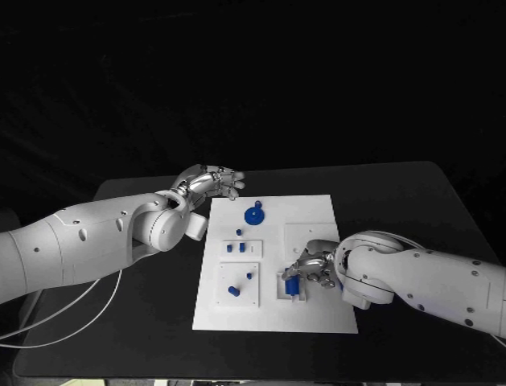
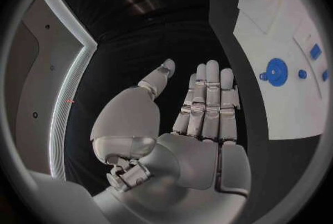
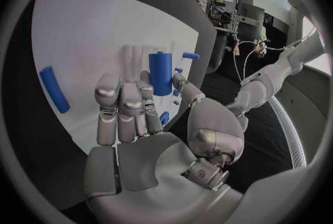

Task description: Assemble the parts on the task board

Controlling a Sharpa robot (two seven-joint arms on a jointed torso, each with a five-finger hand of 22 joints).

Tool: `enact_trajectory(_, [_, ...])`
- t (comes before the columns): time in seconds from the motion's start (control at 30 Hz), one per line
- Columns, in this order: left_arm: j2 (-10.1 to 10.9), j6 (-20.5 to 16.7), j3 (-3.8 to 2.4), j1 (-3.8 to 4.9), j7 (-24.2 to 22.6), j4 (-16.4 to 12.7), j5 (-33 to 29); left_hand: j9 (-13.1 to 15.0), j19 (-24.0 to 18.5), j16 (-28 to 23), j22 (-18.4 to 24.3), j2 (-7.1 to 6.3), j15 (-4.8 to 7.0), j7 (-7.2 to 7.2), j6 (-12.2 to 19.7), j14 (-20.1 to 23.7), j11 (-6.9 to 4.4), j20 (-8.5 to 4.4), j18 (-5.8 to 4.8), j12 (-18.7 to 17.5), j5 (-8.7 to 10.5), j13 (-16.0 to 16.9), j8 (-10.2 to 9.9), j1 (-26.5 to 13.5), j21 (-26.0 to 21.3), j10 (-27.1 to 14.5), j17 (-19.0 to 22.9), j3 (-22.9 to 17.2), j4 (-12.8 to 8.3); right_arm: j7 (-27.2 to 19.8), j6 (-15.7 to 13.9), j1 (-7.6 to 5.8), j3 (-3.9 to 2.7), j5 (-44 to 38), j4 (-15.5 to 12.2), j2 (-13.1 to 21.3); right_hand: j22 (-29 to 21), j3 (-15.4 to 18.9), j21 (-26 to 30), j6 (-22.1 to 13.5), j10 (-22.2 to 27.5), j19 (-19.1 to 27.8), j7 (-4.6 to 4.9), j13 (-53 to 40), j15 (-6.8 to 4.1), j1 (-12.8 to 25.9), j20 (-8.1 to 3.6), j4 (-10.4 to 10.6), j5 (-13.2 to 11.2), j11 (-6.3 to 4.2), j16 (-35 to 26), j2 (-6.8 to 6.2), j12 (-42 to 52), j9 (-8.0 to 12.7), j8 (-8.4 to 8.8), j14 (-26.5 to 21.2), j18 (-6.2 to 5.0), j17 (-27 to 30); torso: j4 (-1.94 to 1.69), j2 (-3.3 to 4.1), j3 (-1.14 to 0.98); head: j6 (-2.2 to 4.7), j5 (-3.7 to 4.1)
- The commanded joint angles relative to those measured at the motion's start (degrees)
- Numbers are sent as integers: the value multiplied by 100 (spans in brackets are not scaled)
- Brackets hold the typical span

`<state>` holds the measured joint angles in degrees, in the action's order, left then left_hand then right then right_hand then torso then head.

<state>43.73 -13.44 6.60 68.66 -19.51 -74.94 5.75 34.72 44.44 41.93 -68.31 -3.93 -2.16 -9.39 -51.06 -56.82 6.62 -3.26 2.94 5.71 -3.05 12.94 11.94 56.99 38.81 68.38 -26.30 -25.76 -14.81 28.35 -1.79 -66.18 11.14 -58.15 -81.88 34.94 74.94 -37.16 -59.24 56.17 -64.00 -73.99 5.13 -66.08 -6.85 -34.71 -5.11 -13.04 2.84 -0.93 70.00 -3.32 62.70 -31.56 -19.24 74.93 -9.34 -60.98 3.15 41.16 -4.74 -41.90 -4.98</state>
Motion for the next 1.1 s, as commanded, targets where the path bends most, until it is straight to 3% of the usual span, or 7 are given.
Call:
enact_trajectory(0.03, [-12, 89, -4, 3, -32, -18, -31, -5, 17, -31, -8, 14, -39, 2, 31, -11, -5, 12, 48, -35, -4, 9, 32, -69, -36, -26, -7, -3, 26, 3, 154, 32, 23, -153, 36, -63, 81, 47, -18, 67, -18, 44, 20, -9, -26, 39, 10, -4, -3, -11, -39, 2, -31, 9, 36, 3, -566, -8, -3, 3, -3, -1, 1])
enact_trajectory(0.77, [-4, 90, -4, 4, -21, -19, -31, -7, 16, -42, -14, 12, -39, 2, 34, -10, -5, 12, 49, -35, -4, 10, 33, -81, -44, -29, -21, -3, 38, -6, 28, 82, 39, -152, 133, -157, 74, 86, -9, 62, -1, 60, 24, -18, -25, 109, 6, 4, -4, -8, -54, -27, -51, 19, 58, -5, -566, -8, 2, 0, -1, -19, -35])
enact_trajectory(0.83, [-4, 90, -4, 4, -21, -19, -31, -7, 16, -43, -15, 12, -39, 2, 34, -10, -5, 12, 49, -35, -4, 10, 33, -81, -45, -29, -22, -4, 39, -12, 20, 84, 43, -139, 134, -164, 75, 328, -9, 47, 17, 76, 26, -31, -20, 329, 5, -27, 2, -1, -61, 27, -64, 23, 77, -14, -566, -15, 3, 0, -2, -19, -41])
enact_trajectory(0.93, [-4, 88, -4, 4, -19, -17, -31, -8, 16, -44, -15, 11, -39, 2, 34, -10, -5, 12, 50, -35, -4, 10, 34, -82, -45, -29, -23, -4, 39, -17, 18, 85, 47, -135, 135, -171, 77, 737, -1, 31, 43, 126, 20, -58, -24, 491, -33, -345, -6, -7, -73, 175, -84, 22, 103, -32, -566, -30, 3, 0, -2, -19, -41])
enact_trajectory(1.1, [-5, 91, -4, 4, -17, -18, -31, -8, 16, -46, -17, 9, -39, 2, 35, -10, -5, 12, 50, -35, -4, 10, 34, -83, -47, -30, -26, -4, 40, -31, -31, 86, 56, -234, 118, -170, 75, 1001, 14, -7, 77, 169, 29, -74, -28, 479, -72, -372, -2, -5, -93, 93, -113, 27, 140, -48, -566, -39, 4, 2, -2, -29, -50])
